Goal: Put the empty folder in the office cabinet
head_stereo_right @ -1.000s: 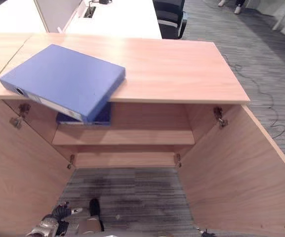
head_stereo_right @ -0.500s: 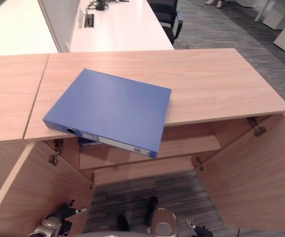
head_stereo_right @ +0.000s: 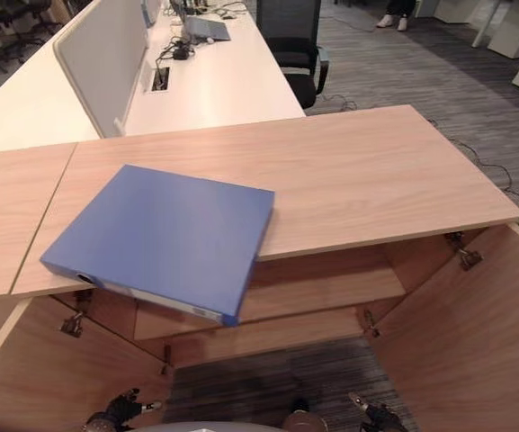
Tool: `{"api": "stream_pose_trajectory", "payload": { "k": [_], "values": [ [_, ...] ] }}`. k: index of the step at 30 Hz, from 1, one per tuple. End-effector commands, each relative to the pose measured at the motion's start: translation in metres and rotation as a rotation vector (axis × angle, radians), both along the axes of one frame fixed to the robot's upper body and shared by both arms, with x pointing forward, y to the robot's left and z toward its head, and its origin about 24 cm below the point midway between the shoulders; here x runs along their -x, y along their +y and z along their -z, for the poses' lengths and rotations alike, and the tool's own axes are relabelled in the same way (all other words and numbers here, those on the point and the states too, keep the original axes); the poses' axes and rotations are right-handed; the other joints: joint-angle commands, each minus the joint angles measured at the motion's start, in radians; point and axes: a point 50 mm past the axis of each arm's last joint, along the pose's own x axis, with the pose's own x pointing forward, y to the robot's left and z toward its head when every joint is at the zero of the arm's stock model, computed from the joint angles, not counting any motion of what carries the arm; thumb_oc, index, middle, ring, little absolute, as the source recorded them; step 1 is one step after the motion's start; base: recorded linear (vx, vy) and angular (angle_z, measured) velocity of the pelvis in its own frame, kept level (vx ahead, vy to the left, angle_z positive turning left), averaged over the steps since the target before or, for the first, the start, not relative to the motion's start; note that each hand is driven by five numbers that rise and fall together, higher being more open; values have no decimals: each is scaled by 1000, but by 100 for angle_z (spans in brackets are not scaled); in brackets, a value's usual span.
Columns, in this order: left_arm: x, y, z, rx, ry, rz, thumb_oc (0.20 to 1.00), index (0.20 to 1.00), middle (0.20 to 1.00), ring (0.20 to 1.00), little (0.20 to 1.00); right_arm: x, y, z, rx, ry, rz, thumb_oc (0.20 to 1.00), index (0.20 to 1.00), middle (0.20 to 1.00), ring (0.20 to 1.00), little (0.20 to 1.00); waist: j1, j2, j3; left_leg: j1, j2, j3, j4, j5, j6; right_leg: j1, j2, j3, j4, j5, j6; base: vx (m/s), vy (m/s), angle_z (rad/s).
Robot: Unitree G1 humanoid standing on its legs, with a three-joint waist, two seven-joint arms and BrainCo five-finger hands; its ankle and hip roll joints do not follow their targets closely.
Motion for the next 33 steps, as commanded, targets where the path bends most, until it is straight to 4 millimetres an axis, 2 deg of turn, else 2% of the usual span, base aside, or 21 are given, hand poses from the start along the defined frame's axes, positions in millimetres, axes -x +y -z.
{"api": "stream_pose_trajectory", "payload": {
  "k": [1,6,7,8,10,11,12,13,16,17,18,21,24,27,28,30,31,32,33],
  "values": [
    [-20,16,-9,-43,-63,-46,1000,1000,1000,1000,1000,-9,0,-1,13,3,2,1000,1000,1000,1000,1000,4,-36,63,-17,75,-40,-64,101,-102,98,-95,-9,-6,-14,127,0,0,0],
    [-21,19,-10,-54,-61,-41,1000,1000,1000,1000,1000,-11,1,-1,9,-8,5,1000,1000,1000,1000,1000,8,-48,76,-21,76,-41,-67,98,-95,66,-99,-6,38,-9,133,-87,29,-3],
    [-32,25,-16,-72,-94,-41,1000,1000,1000,1000,1000,-31,7,-4,-11,-68,-9,1000,1000,1000,1000,1000,16,-53,134,-46,104,-20,-68,107,-84,-74,-139,-31,230,57,195,-272,11,-19],
    [-33,25,-16,-72,-95,-41,1000,1000,1000,1000,1000,-31,7,-4,-11,-70,-9,1000,1000,1000,1000,1000,17,-54,133,-49,103,-18,-67,107,-84,-82,-141,-27,239,54,195,-345,-23,-27],
    [-41,26,-20,-83,-113,-11,1000,1000,1000,1000,1000,-39,11,-4,-29,-101,-11,1000,1000,1000,1000,1000,7,-40,147,-90,130,-25,-48,124,-85,-127,-106,60,334,42,195,-133,-32,-27],
    [-44,26,-21,-85,-118,1,1000,1000,1000,1000,1000,-41,13,-5,-35,-114,-3,1000,1000,1000,1000,1000,4,-34,152,-98,133,-32,-40,127,-81,-125,-94,102,367,17,195,-80,1,-9],
    [-44,26,-21,-85,-119,1,1000,1000,1000,1000,1000,-42,13,-5,-35,-115,-3,1000,1000,1000,1000,1000,5,-33,150,-103,135,-31,-38,129,-81,-128,-91,103,363,23,195,-142,-6,5],
    [-45,28,-22,-90,-119,8,1000,1000,1000,1000,1000,-42,14,-4,-41,-127,7,1000,1000,1000,1000,1000,11,-26,153,-123,137,-37,-20,137,-72,-93,-116,137,418,-17,193,-157,-50,5],
    [-45,30,-23,-83,-129,-20,1000,1000,1000,1000,1000,-39,15,-3,-35,-115,-3,1000,1000,1000,1000,1000,40,-32,125,-167,147,-45,-7,165,-84,-19,-151,148,378,-13,169,-133,-192,-3],
    [-41,29,-21,-80,-123,-26,1000,1000,1000,1000,1000,-33,15,-2,-34,-92,-10,1000,1000,1000,1000,1000,61,-49,97,-189,142,-51,0,176,-95,58,-137,163,279,-72,162,-51,-218,-8],
    [-41,29,-21,-80,-122,-26,1000,1000,1000,1000,1000,-33,15,-1,-35,-91,-10,1000,1000,1000,1000,1000,60,-49,97,-188,142,-53,1,175,-96,62,-137,160,275,-72,161,-50,-268,2],
    [-33,29,-18,-73,-105,-69,1000,1000,1000,1000,1000,-31,15,-1,-22,-64,-45,1000,1000,1000,1000,1000,87,-49,77,-206,169,-48,19,201,-125,139,-117,128,118,-137,152,-43,-273,-7],
    [-23,26,-13,-56,-90,-126,1000,1000,1000,1000,1000,-31,10,-3,0,-57,-72,1000,1000,1000,1000,1000,91,-34,79,-213,208,-55,19,245,-160,182,-80,125,24,-142,132,-40,-290,-25],
    [-12,18,-7,-31,-59,-136,1000,1000,1000,1000,1000,-31,1,-7,26,-61,-63,1000,1000,1000,1000,1000,82,-6,90,-218,240,-65,1,298,-195,220,-47,103,-52,-141,118,-48,-248,19],
    [-13,15,-6,-24,-56,-132,1000,1000,1000,1000,1000,-32,-3,-8,33,-65,-55,1000,1000,1000,1000,1000,79,2,92,-221,246,-67,-10,312,-201,225,-41,97,-67,-143,115,-82,-156,25],
    [-18,9,-6,-15,-68,-120,1000,1000,1000,1000,1000,-28,-13,-11,65,-57,-36,1000,1000,1000,1000,1000,77,17,114,-243,264,-89,-18,365,-238,235,-39,82,-79,-146,108,-143,-71,29],
    [-22,8,-7,-12,-76,-116,1000,1000,1000,1000,1000,-29,-15,-13,73,-60,-33,1000,1000,1000,1000,1000,73,17,123,-254,265,-109,-15,370,-246,229,-29,78,-96,-139,101,-339,-167,33],
    [-32,5,-10,-2,-104,-108,1000,1000,1000,1000,1000,-28,-20,-14,88,-55,-34,1000,1000,1000,1000,1000,61,-5,137,-256,228,-188,49,291,-228,201,-32,80,-94,-121,88,-438,-210,37],
    [-38,3,-11,-4,-119,-91,1000,1000,1000,1000,1000,-24,-22,-14,94,-41,-34,1000,1000,1000,1000,1000,41,-23,134,-235,179,-234,122,195,-204,170,-46,78,-90,-100,80,-383,-172,21]
  ]
}}
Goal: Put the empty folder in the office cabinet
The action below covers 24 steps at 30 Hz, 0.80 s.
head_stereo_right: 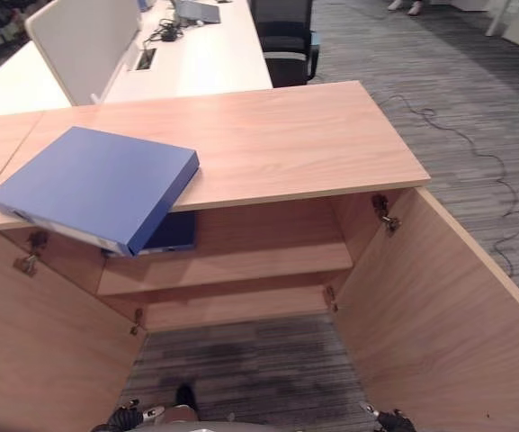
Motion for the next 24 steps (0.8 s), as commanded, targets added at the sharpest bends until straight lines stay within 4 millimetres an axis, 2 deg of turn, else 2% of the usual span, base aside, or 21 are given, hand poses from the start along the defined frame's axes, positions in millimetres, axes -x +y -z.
{"api": "stream_pose_trajectory", "payload": {
  "k": [1,2,3,5,6,12,14,16,17,20,21,24],
  "values": [
    [-47,10,-16,-46,-130,36,1000,1000,1000,1000,1000,-23,2,-4,17,-52,-1,1000,1000,1000,1000,1000,-34,-54,90,18,-74,-30,159,-299,-62,22,-115,44,-7,-7,108,-312,-74,-3],
    [-52,9,-18,-46,-146,45,1000,1000,1000,1000,1000,-18,0,-3,20,-37,11,1000,1000,1000,1000,1000,-52,-68,86,47,-119,-31,213,-363,-44,-10,-121,45,4,4,95,-201,-4,-21],
    [-54,9,-19,-47,-152,47,1000,1000,1000,1000,1000,-16,0,-3,18,-30,17,1000,1000,1000,1000,1000,-62,-74,82,56,-140,-24,248,-384,-35,-30,-122,44,16,7,88,-228,32,-2],
    [-56,7,-19,-44,-154,63,1000,1000,1000,1000,1000,-6,-1,0,10,0,41,1000,1000,1000,1000,1000,-91,-65,67,117,-154,28,208,-438,-10,-61,-113,33,37,9,87,-76,136,27],
    [-60,6,-21,-41,-166,69,1000,1000,1000,1000,1000,-5,0,0,8,1,48,1000,1000,1000,1000,1000,-89,-62,62,126,-163,38,185,-450,-5,-68,-112,35,43,14,92,-13,115,24],
    [-60,9,-22,-63,-163,112,1000,1000,1000,1000,1000,3,15,8,-39,20,59,1000,1000,1000,1000,1000,-87,-81,35,157,-191,31,114,-465,24,-76,-126,55,63,38,118,4,127,8],
    [-62,13,-24,-71,-166,117,1000,1000,1000,1000,1000,0,23,11,-61,17,39,1000,1000,1000,1000,1000,-83,-93,39,163,-192,35,109,-472,35,-96,-134,66,96,43,125,-84,141,2],
    [-65,24,-28,-93,-178,95,1000,1000,1000,1000,1000,-12,38,14,-97,4,-9,1000,1000,1000,1000,1000,-67,-115,62,161,-181,45,128,-482,51,-153,-134,79,182,53,149,-156,74,-21],
    [-65,25,-28,-94,-178,94,1000,1000,1000,1000,1000,-12,38,15,-97,4,-9,1000,1000,1000,1000,1000,-64,-116,62,160,-181,48,129,-483,52,-157,-135,83,186,51,150,-84,14,-44],
    [-62,37,-31,-122,-165,90,1000,1000,1000,1000,1000,-22,49,16,-126,-15,-65,1000,1000,1000,1000,1000,-47,-128,77,146,-166,44,161,-485,70,-192,-134,95,287,56,180,-122,2,-43],
    [-62,38,-31,-125,-162,88,1000,1000,1000,1000,1000,-23,48,15,-121,-13,-75,1000,1000,1000,1000,1000,-40,-126,78,140,-163,45,165,-481,75,-188,-136,84,307,52,175,-157,-15,-8],
    [-56,38,-29,-114,-151,66,1000,1000,1000,1000,1000,-18,43,15,-104,0,-73,1000,1000,1000,1000,1000,-16,-131,47,133,-176,38,156,-470,70,-109,-135,71,216,10,147,-25,-76,-3]
  ]
}}
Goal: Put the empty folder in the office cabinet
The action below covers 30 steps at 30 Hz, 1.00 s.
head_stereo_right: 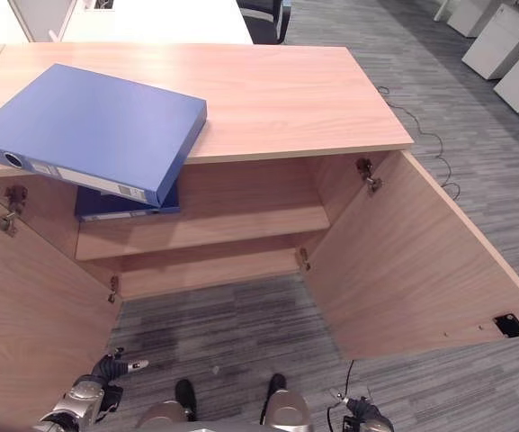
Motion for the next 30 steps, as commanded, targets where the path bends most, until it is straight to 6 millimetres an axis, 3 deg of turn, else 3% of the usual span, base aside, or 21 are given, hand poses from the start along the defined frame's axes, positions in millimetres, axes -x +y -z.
{"api": "stream_pose_trajectory", "payload": {
  "k": [1,6,12,15,18,22,25,30],
  "values": [
    [-1,-5,2,19,-11,-27,1000,1000,1000,1000,1000,-5,-24,-9,84,-4,-57,1000,1000,1000,1000,1000,16,39,-47,-37,28,-110,102,-30,-45,73,27,-12,-49,-46,26,19,-126,14],
    [10,-20,10,57,13,-21,1000,1000,1000,1000,1000,-4,-32,-12,101,-9,-43,1000,1000,1000,1000,1000,10,63,-53,-4,40,-130,62,4,-73,131,42,-31,-137,-35,15,48,-170,19],
    [-20,-26,-5,37,-122,41,1000,1000,1000,1000,1000,1,-31,-11,114,14,-73,1000,1000,1000,1000,1000,6,92,-44,-2,58,-165,20,46,-96,135,67,-62,-132,-59,-3,-21,-98,23],
    [-54,-26,-38,-10,-356,90,1000,1000,1000,1000,1000,3,-33,-11,134,7,-58,1000,1000,1000,1000,1000,27,98,-35,-16,59,-193,11,65,-102,135,75,-89,-125,-70,-9,-41,-67,27],
    [-61,-22,-70,-121,-521,152,1000,1000,1000,1000,1000,6,-30,-10,145,-2,-46,1000,1000,1000,1000,1000,50,96,-32,-25,57,-219,3,76,-106,146,77,-116,-133,-72,-10,-20,-69,18],
    [-41,-12,-101,-326,-698,142,1000,1000,1000,1000,1000,17,-32,-10,192,14,-28,1000,1000,1000,1000,1000,93,91,-41,-30,53,-253,-16,85,-110,180,86,-157,-162,-76,-8,13,-78,40],
    [-36,-10,-109,-376,-742,125,1000,1000,1000,1000,1000,22,-31,-9,194,29,-35,1000,1000,1000,1000,1000,102,90,-48,-26,53,-263,-20,84,-111,194,88,-166,-174,-77,-9,19,-40,18],
    [-37,3,-141,-546,-879,86,1000,1000,1000,1000,1000,24,-28,-7,192,26,-22,1000,1000,1000,1000,1000,124,92,-55,-24,52,-283,-28,88,-114,212,94,-187,-185,-84,-15,6,-46,20]
  ]
}}
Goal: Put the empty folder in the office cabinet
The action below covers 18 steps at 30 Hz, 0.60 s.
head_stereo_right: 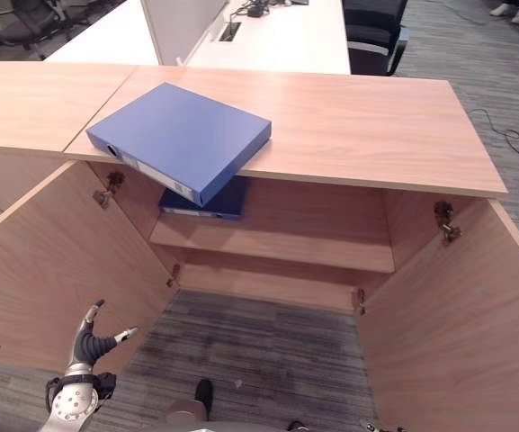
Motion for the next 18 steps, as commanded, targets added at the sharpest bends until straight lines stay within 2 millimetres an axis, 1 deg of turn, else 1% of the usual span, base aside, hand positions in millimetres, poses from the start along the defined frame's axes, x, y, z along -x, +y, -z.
{"api": "stream_pose_trajectory", "payload": {
  "k": [1,2,3,4,5,6,7,8,9,10,14,16,17,18],
  "values": [
    [-31,20,-60,-227,-311,-26,1000,1000,1000,1000,1000,-17,5,-1,31,-47,-28,1000,1000,1000,1000,1000,11,-39,8,-28,-11,-25,32,-8,-19,-19,-46,36,42,-45,52,-4,-40,11],
    [-33,21,-66,-250,-336,-24,1000,1000,1000,1000,1000,-18,6,-1,29,-48,-31,1000,1000,1000,1000,1000,12,-39,8,-27,-11,-27,31,-7,-20,-16,-44,33,41,-45,51,0,-28,10],
    [-32,21,-67,-252,-336,-25,1000,1000,1000,1000,1000,-18,6,-1,29,-48,-31,1000,1000,1000,1000,1000,11,-40,8,-27,-11,-28,31,-7,-21,-15,-44,32,41,-45,51,-2,-13,9],
    [-34,22,-74,-278,-370,-27,1000,1000,1000,1000,1000,-19,7,-1,27,-51,-33,1000,1000,1000,1000,1000,14,-38,7,-26,-12,-30,30,-7,-22,-12,-43,29,39,-47,49,-3,-28,11],
    [-40,24,-93,-350,-448,-20,1000,1000,1000,1000,1000,-21,8,-1,21,-55,-42,1000,1000,1000,1000,1000,17,-34,7,-24,-12,-36,30,-7,-24,-9,-41,25,39,-48,47,-1,-30,9],
    [-42,25,-100,-384,-472,-14,1000,1000,1000,1000,1000,-22,8,-1,19,-56,-45,1000,1000,1000,1000,1000,17,-32,7,-23,-12,-38,30,-8,-25,-8,-40,24,39,-49,46,-2,-22,6],
    [-42,25,-101,-386,-472,-14,1000,1000,1000,1000,1000,-22,9,0,17,-57,-45,1000,1000,1000,1000,1000,17,-33,8,-22,-12,-38,30,-8,-26,-8,-40,24,39,-50,46,-2,-10,5],
    [-45,24,-109,-422,-506,5,1000,1000,1000,1000,1000,-22,10,0,14,-55,-50,1000,1000,1000,1000,1000,16,-31,8,-21,-10,-40,31,-7,-27,-6,-38,24,41,-52,45,-7,-13,3],
    [-47,24,-114,-443,-521,10,1000,1000,1000,1000,1000,-22,10,0,13,-54,-57,1000,1000,1000,1000,1000,15,-30,8,-20,-9,-40,30,-7,-27,-5,-38,24,41,-53,44,0,0,0],
    [-51,24,-124,-487,-555,30,1000,1000,1000,1000,1000,-22,10,0,12,-53,-61,1000,1000,1000,1000,1000,14,-27,11,-16,-8,-39,30,-8,-29,-2,-36,25,43,-57,43,0,0,0],
    [-59,21,-146,-591,-614,98,1000,1000,1000,1000,1000,-24,7,-1,15,-54,-74,1000,1000,1000,1000,1000,3,-21,9,-14,-6,-38,30,-8,-30,-2,-34,28,44,-58,42,0,0,0],
    [-68,20,-171,-737,-645,203,1000,1000,1000,1000,1000,-24,1,-4,25,-49,-96,1000,1000,1000,1000,1000,-16,-11,6,4,1,-28,28,-18,-36,2,-31,41,49,-70,41,1,1,-2],
    [-69,20,-171,-738,-647,204,1000,1000,1000,1000,1000,-25,1,-4,23,-51,-94,1000,1000,1000,1000,1000,-15,-11,8,0,0,-28,28,-13,-34,-1,-32,40,50,-64,42,1,11,-7],
    [-71,21,-177,-783,-640,232,1000,1000,1000,1000,1000,-25,-1,-4,25,-47,-105,1000,1000,1000,1000,1000,-22,-7,6,1,1,-23,30,-13,-34,-4,-32,46,52,-63,42,-21,21,-7]
  ]
}}
